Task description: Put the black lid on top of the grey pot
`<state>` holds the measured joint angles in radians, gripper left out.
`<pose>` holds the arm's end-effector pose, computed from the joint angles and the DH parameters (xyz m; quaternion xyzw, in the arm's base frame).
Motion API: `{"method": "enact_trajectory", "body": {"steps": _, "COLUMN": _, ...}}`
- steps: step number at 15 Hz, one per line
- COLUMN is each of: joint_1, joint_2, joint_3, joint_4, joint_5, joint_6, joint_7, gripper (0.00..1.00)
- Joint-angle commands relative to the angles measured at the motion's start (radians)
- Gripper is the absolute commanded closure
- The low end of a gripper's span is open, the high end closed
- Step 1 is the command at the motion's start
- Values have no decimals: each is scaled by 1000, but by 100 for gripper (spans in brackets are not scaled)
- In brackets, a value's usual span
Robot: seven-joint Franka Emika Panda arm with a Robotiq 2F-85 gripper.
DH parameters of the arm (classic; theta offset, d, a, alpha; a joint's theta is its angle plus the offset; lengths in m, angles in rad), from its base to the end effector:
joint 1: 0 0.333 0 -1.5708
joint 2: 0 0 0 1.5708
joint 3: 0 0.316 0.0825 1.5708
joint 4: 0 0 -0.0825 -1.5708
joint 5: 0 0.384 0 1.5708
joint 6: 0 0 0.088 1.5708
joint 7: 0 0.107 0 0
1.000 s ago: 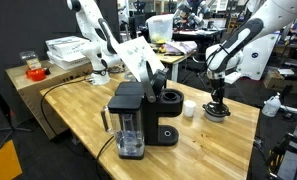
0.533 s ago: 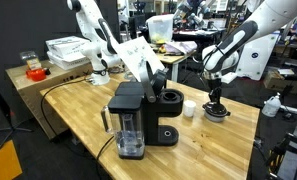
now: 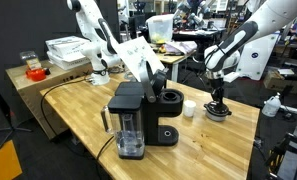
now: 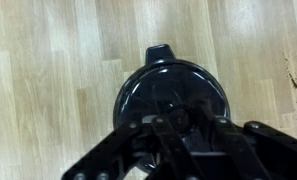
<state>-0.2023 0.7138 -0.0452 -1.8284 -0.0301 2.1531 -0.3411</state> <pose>0.5766 -0.1468 0.1154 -0.9791 -0.0590 0.1924 0.0308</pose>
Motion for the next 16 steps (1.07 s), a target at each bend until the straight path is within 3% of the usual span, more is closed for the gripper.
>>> {"method": "enact_trajectory", "body": {"steps": 1, "joint_1": -17, "joint_2": 3, "joint_3": 15, "joint_4": 21, "joint_5": 12, "joint_6": -41, "joint_7": -17, "gripper": 40}}
{"method": "enact_trajectory", "body": {"steps": 3, "joint_1": -17, "joint_2": 1, "joint_3": 19, "joint_4": 19, "joint_5": 15, "joint_6": -49, "joint_7": -21, "gripper": 36}}
{"method": "enact_trajectory", "body": {"steps": 4, "joint_1": -4, "joint_2": 1, "joint_3": 7, "joint_4": 5, "joint_5": -3, "joint_6": -13, "joint_7": 2, "gripper": 56}}
{"method": "enact_trajectory", "body": {"steps": 7, "joint_1": -3, "joint_2": 1, "joint_3": 10, "joint_4": 5, "joint_5": -3, "joint_6": -18, "joint_7": 2, "gripper": 36}}
{"method": "enact_trajectory", "body": {"steps": 16, "joint_1": -3, "joint_2": 1, "joint_3": 10, "joint_4": 6, "joint_5": -3, "joint_6": -21, "joint_7": 2, "gripper": 36}}
